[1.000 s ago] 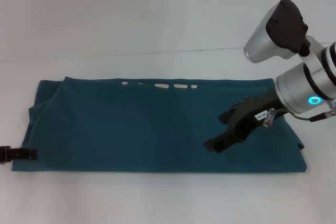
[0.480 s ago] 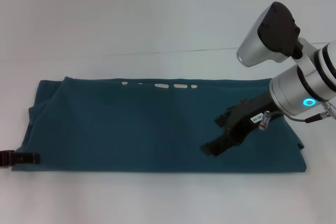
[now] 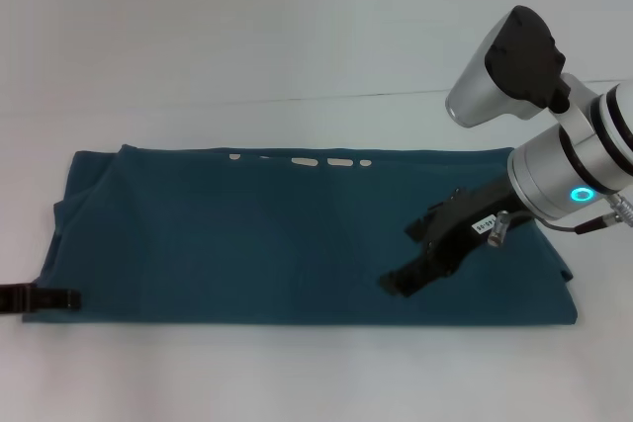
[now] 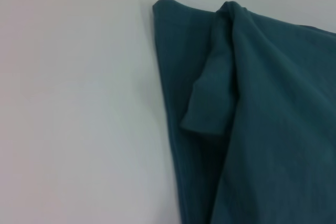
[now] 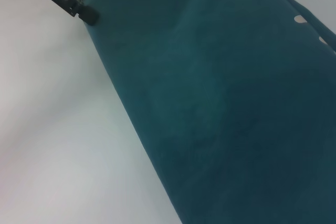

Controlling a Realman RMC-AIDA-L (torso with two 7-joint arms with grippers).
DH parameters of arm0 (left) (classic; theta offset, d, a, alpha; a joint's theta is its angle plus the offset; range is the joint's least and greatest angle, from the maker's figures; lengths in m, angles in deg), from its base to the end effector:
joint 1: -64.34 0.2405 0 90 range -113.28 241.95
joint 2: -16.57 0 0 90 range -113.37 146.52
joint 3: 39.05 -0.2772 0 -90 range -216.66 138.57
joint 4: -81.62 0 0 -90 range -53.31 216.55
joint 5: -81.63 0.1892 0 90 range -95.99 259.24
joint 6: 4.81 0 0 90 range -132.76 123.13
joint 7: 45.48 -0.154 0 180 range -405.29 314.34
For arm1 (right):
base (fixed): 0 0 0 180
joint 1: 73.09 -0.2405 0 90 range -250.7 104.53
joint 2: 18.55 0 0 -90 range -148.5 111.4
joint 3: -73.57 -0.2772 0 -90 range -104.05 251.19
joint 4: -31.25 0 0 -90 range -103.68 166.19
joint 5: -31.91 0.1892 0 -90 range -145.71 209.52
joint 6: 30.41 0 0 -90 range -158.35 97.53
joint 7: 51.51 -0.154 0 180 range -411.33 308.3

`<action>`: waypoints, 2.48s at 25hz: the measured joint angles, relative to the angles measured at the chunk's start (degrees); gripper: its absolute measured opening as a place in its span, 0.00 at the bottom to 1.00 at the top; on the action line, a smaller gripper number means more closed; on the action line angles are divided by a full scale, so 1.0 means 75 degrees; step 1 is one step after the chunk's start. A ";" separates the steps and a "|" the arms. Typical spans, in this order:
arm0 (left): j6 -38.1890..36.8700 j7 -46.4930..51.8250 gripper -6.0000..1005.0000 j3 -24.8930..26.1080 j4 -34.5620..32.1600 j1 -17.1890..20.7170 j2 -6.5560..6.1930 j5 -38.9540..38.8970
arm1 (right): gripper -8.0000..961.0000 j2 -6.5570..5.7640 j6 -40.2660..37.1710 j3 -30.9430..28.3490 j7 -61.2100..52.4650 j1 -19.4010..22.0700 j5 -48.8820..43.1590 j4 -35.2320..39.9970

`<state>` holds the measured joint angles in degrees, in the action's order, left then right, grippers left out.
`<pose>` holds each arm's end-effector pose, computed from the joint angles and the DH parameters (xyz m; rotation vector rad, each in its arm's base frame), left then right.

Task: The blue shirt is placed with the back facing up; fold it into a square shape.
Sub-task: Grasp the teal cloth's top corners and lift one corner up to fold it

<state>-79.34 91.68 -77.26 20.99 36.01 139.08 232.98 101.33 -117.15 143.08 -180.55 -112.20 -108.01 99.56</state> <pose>-0.3372 0.3414 0.0233 -2.0294 -1.5392 -0.0278 0.1876 0.3667 -0.0263 -2.7918 0.7281 -0.2444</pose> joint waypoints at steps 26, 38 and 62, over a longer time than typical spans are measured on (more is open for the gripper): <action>0.0143 -0.0204 0.08 -0.0436 0.0403 -0.0295 -0.0051 -0.0623 | 0.94 0.0013 0.0117 -0.0035 -0.0021 0.0019 0.0034 -0.0049; -0.0480 -0.0306 0.07 -0.0360 0.0342 -0.0408 -0.0339 -0.1752 | 0.87 0.0014 0.1040 -0.0164 0.0094 0.0400 0.0825 -0.0174; -0.0865 -0.0418 0.07 0.0028 0.0329 -0.0918 -0.0736 -0.2644 | 0.10 0.0107 0.4853 0.0953 0.6759 0.1926 0.7873 -0.3814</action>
<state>-85.83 88.54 -77.05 23.46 29.12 133.57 213.15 102.13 -80.75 150.23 -129.86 -97.76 -48.97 70.96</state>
